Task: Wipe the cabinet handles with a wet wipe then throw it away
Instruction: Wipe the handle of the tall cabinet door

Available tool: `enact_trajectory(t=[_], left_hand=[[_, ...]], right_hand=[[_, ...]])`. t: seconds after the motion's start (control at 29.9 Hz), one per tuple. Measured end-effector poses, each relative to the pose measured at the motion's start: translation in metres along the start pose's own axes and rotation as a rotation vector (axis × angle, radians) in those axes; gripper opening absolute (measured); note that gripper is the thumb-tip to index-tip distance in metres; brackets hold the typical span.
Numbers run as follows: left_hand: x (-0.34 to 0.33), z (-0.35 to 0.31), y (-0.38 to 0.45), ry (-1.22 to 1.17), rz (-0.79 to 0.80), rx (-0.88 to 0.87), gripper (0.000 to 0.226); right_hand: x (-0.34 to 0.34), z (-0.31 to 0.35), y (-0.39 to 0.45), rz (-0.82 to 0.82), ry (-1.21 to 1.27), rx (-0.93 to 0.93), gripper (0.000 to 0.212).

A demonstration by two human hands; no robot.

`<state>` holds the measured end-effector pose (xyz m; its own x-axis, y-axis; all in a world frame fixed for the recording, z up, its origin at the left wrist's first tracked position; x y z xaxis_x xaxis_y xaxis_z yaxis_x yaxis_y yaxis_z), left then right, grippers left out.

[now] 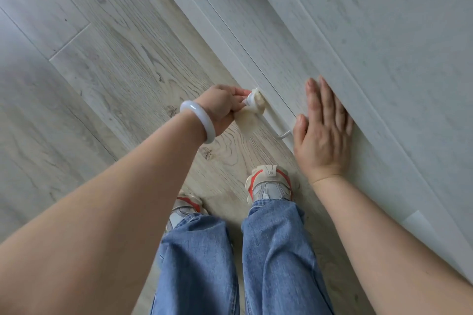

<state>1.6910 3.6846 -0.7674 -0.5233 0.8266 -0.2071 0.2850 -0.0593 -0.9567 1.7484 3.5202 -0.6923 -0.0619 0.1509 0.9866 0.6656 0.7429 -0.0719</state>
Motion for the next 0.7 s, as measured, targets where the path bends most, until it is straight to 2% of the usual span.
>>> enact_trajectory(t=[0.03, 0.07, 0.13, 0.2, 0.23, 0.33, 0.43, 0.47, 0.5, 0.53, 0.57, 0.7], left_hand=[[0.004, -0.003, -0.004, 0.041, -0.080, -0.032, 0.023], [0.007, -0.008, -0.008, 0.064, -0.173, -0.078, 0.021], [0.010, -0.013, -0.016, 0.055, -0.290, -0.160, 0.019], [0.008, -0.014, -0.021, 0.004, -0.304, -0.172, 0.021], [0.008, -0.013, -0.020, -0.017, -0.306, -0.167, 0.024], [0.005, -0.009, -0.021, 0.037, -0.337, -0.192, 0.024], [0.000, -0.004, -0.022, 0.107, -0.380, -0.236, 0.016], [-0.003, -0.002, -0.022, 0.092, -0.373, -0.236, 0.013], [-0.006, 0.000, -0.021, 0.055, -0.363, -0.229, 0.010], [-0.009, 0.004, -0.021, -0.011, -0.350, -0.215, 0.009], [-0.012, 0.008, -0.019, -0.105, -0.338, -0.202, 0.015], [-0.022, 0.030, -0.018, -0.539, -0.340, -0.211, 0.023]], right_hand=[[0.002, -0.002, -0.001, -0.009, 0.085, -0.012, 0.041], [0.006, -0.003, -0.001, -0.039, 0.138, -0.112, 0.038], [0.005, 0.002, -0.003, 0.014, 0.112, -0.061, 0.032], [0.001, 0.010, 0.000, 0.076, 0.072, 0.021, 0.030], [0.006, 0.010, 0.000, 0.052, 0.028, 0.049, 0.030], [0.004, 0.006, -0.007, 0.068, 0.013, 0.012, 0.030], [0.013, 0.007, 0.007, 0.109, 0.182, 0.018, 0.040], [0.014, 0.010, 0.008, 0.214, 0.293, 0.039, 0.044], [0.005, 0.009, 0.001, 0.291, 0.408, -0.009, 0.045], [-0.012, -0.003, -0.009, 0.216, 0.391, -0.098, 0.044], [-0.002, -0.002, -0.005, 0.098, 0.250, -0.138, 0.042], [-0.009, 0.005, -0.008, -0.013, 0.092, -0.113, 0.033]])
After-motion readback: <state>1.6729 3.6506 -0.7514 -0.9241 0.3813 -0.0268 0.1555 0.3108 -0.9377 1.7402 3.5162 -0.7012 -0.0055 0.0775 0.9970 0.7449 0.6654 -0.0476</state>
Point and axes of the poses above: each hand's wrist, its own y-axis towards the middle knuckle, its own x-axis out of the back of the hand, z = x × y, the point moved 6 cm from there along y, towards the middle knuckle, and after that the axes turned 15 degrees about x, right-handed, at the moved point
